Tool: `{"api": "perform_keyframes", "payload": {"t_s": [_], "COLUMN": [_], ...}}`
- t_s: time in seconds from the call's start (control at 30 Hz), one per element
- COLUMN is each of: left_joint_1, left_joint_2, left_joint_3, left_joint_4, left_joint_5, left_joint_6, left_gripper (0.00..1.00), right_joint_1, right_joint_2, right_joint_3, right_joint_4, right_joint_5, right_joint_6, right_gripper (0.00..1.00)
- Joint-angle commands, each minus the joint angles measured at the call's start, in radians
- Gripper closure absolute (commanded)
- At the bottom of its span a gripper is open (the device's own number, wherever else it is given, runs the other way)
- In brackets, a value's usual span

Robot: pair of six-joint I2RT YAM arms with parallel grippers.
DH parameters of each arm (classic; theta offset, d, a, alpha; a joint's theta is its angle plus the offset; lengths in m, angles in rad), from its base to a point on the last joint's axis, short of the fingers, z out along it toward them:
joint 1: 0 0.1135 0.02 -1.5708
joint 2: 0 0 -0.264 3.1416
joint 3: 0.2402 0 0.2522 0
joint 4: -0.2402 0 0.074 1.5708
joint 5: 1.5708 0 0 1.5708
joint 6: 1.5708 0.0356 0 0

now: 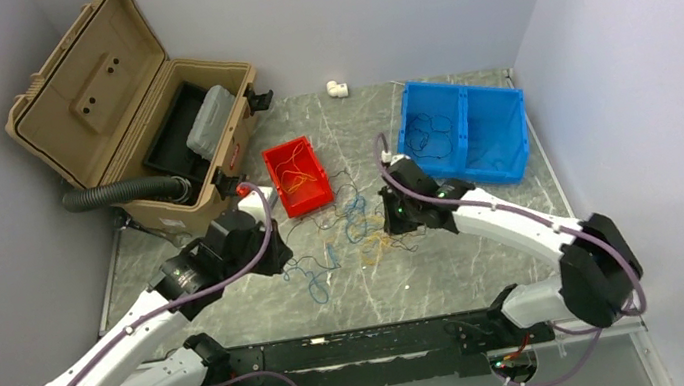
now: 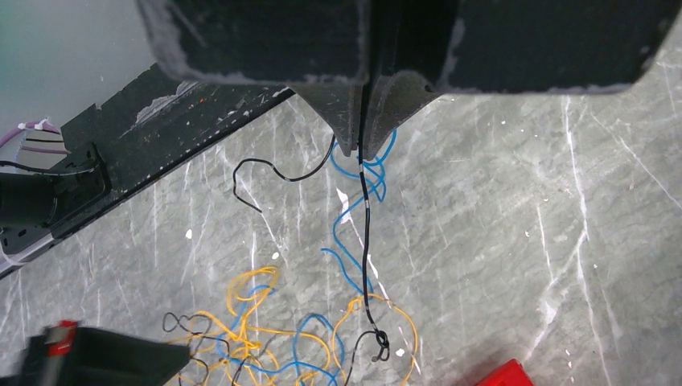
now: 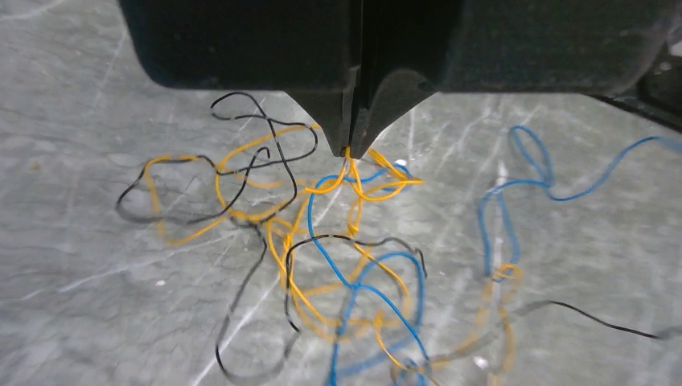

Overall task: Untangle the cables
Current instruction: Untie the cable.

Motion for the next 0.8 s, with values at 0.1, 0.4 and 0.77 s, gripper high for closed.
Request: {"api": "perform_keyframes", "payload": {"t_s": [0.1,0.4,0.77], "left_joint_1": [-0.005,-0.003,0.037], "left_joint_2": [0.017,0.014,-0.128], "left_joint_3": [0.047,0.087,0.257], "left_joint_4": [0.02,-0.13,-0.549], "left_joint_5": [-0.016,-0.25,-0.77], "left_joint_6": [0.024,-0.052,-0.301], "left_gripper": [1.0,1.0,1.0], "right_joint_1": [-0.003,-0.04,-0.102], "right_joint_2": [-0.212,-0.376,-0.581], "right_joint_3": [0.232,0.458,0.399], "right_joint_4": [-0.195,-0.369,-0.432], "right_joint_5": [0.121,0.507,0.91], "right_joint_6": [-0.065,-0.087,0.074], "right_gripper": [1.0,1.0,1.0]}}
